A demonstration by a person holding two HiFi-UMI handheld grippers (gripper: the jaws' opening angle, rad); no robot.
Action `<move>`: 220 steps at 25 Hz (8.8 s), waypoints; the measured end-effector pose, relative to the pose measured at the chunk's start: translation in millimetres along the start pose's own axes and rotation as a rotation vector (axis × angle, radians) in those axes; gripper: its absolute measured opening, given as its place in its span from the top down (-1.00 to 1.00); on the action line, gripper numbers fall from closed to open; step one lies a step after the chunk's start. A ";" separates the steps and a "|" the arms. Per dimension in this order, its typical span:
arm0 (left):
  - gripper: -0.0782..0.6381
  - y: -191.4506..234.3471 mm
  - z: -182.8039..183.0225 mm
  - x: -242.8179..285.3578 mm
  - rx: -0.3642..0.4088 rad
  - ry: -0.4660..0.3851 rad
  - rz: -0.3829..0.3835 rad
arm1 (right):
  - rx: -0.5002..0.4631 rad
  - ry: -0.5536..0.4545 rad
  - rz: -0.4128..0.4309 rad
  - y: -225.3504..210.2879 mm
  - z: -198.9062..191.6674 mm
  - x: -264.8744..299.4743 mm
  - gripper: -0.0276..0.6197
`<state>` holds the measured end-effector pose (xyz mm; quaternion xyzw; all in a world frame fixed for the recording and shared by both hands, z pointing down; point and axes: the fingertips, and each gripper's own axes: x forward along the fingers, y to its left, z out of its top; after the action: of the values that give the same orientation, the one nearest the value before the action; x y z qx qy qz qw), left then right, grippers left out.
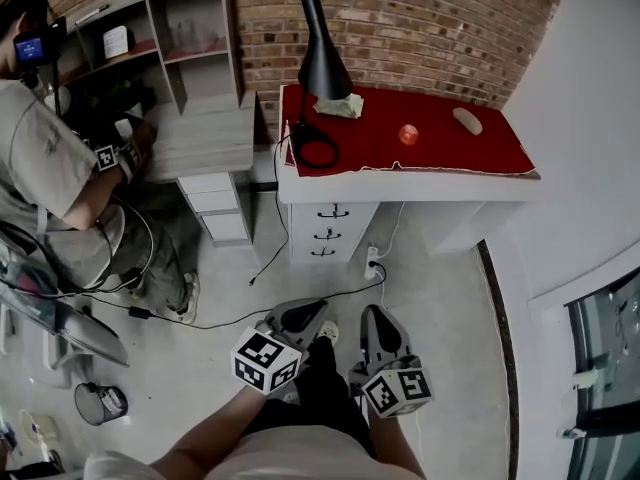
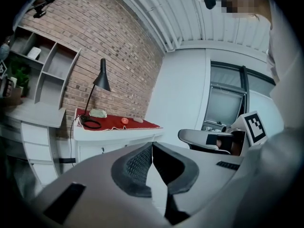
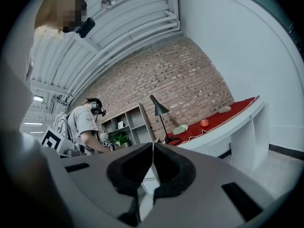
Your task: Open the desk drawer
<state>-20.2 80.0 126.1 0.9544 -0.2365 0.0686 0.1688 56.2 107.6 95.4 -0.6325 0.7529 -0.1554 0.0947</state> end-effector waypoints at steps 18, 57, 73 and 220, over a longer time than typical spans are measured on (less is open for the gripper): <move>0.75 50.3 38.7 92.6 -0.024 0.016 0.027 | 0.024 0.008 0.060 -61.0 36.1 90.9 0.86; 0.75 169.2 70.3 205.3 0.024 0.057 0.042 | -0.042 0.073 0.182 -151.9 40.7 249.3 0.86; 0.75 204.2 -4.9 223.9 0.024 -0.003 -0.057 | -0.194 0.007 0.259 -151.8 -27.8 279.9 0.86; 0.66 467.9 -545.6 397.9 -1.137 -0.318 -0.077 | 1.018 0.052 0.145 -416.9 -632.1 401.6 0.79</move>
<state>79.5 -285.8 855.0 0.7205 -0.2238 -0.2190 0.6188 153.6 -277.8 854.8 -0.4485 0.6258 -0.5108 0.3824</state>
